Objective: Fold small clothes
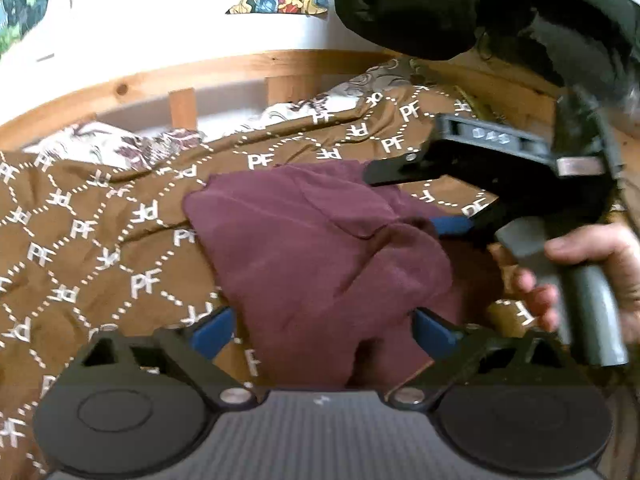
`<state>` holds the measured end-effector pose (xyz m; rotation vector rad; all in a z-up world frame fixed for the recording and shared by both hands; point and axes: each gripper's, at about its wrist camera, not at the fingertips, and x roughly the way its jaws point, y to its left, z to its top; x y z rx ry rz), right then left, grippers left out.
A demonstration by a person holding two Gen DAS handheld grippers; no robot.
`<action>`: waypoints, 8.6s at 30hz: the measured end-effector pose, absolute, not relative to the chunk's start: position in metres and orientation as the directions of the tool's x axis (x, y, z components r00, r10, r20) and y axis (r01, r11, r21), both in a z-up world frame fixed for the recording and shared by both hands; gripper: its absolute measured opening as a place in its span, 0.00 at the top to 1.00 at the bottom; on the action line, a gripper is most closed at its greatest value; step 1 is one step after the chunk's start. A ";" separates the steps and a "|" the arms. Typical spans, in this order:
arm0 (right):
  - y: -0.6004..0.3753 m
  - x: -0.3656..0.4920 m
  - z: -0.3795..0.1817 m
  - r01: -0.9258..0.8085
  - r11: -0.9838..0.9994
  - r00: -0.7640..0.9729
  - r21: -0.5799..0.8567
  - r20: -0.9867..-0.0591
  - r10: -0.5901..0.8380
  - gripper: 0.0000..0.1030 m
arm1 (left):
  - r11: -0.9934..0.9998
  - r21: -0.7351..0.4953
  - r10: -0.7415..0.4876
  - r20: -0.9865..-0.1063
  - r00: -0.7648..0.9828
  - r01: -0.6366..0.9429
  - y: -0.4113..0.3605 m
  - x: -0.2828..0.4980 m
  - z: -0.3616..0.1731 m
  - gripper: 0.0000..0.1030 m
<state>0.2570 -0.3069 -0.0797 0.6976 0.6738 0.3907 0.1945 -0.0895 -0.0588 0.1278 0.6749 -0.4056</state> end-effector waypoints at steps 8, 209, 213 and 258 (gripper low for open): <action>-0.304 0.259 -0.087 -0.060 0.730 0.733 0.681 -0.466 0.495 0.14 | 0.912 0.032 -0.303 -0.622 0.722 0.410 -0.101 0.188 -0.065 0.53; -0.330 0.225 -0.053 0.061 0.899 0.843 0.434 -0.504 0.186 0.26 | 0.906 -0.419 -0.387 -0.768 0.510 0.056 -0.044 0.246 -0.117 0.00; -0.318 0.236 -0.065 0.077 0.930 0.786 0.360 -0.596 0.165 0.58 | 0.910 -0.410 -0.383 -0.771 0.508 0.064 -0.044 0.246 -0.117 0.00; -0.335 0.247 -0.096 0.099 0.868 0.735 0.487 -0.624 0.266 0.56 | 0.876 -0.473 -0.440 -0.708 0.552 0.092 -0.036 0.256 -0.107 0.01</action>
